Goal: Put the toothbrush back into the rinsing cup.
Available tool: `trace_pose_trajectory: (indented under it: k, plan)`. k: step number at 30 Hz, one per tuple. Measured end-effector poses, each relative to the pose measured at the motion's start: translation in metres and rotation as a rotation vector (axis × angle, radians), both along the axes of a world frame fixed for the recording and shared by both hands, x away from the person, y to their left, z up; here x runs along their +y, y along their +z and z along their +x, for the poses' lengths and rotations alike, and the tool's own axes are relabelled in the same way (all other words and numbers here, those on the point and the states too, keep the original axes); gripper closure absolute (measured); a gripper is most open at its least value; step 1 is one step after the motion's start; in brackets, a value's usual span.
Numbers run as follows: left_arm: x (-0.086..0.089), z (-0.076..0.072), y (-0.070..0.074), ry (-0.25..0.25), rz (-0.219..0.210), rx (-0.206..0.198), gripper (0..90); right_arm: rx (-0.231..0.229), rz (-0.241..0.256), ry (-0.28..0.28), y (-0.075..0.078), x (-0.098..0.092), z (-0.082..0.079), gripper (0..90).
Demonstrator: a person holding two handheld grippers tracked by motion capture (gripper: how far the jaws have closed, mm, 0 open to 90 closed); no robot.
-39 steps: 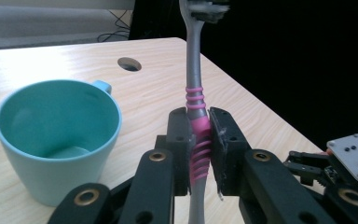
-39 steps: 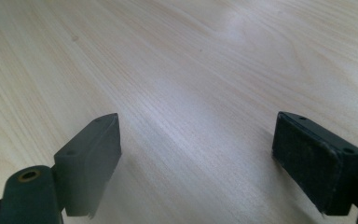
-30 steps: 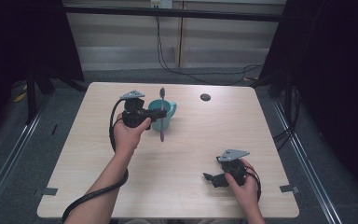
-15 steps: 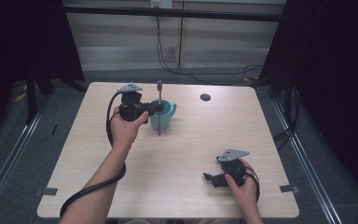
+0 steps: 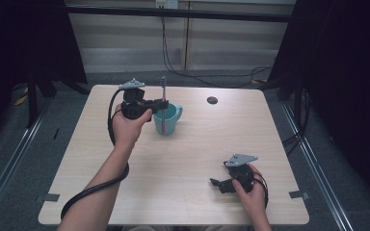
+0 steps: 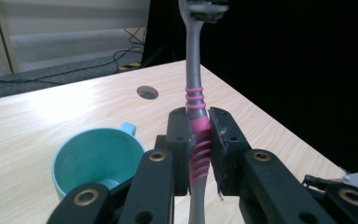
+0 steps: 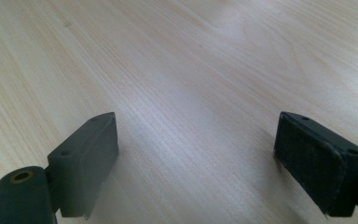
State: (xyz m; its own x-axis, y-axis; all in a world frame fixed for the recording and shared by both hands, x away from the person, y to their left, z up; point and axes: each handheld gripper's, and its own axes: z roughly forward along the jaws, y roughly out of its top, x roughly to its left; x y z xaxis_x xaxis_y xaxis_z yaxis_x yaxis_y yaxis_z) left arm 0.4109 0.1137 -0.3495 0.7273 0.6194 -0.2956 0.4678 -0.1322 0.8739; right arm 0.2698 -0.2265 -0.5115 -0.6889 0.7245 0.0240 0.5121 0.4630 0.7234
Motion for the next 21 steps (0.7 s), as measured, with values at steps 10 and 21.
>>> trace_pose_trajectory:
  k: [10,21]
  plan:
    - [0.001,0.008,0.006,0.017,-0.001,-0.010,79.2,-0.002,0.000,0.001,0.000,0.000,0.000,13.2]
    - [-0.005,0.012,0.009,0.020,0.001,-0.018,79.2,-0.002,0.000,0.002,0.000,0.000,0.000,13.2]
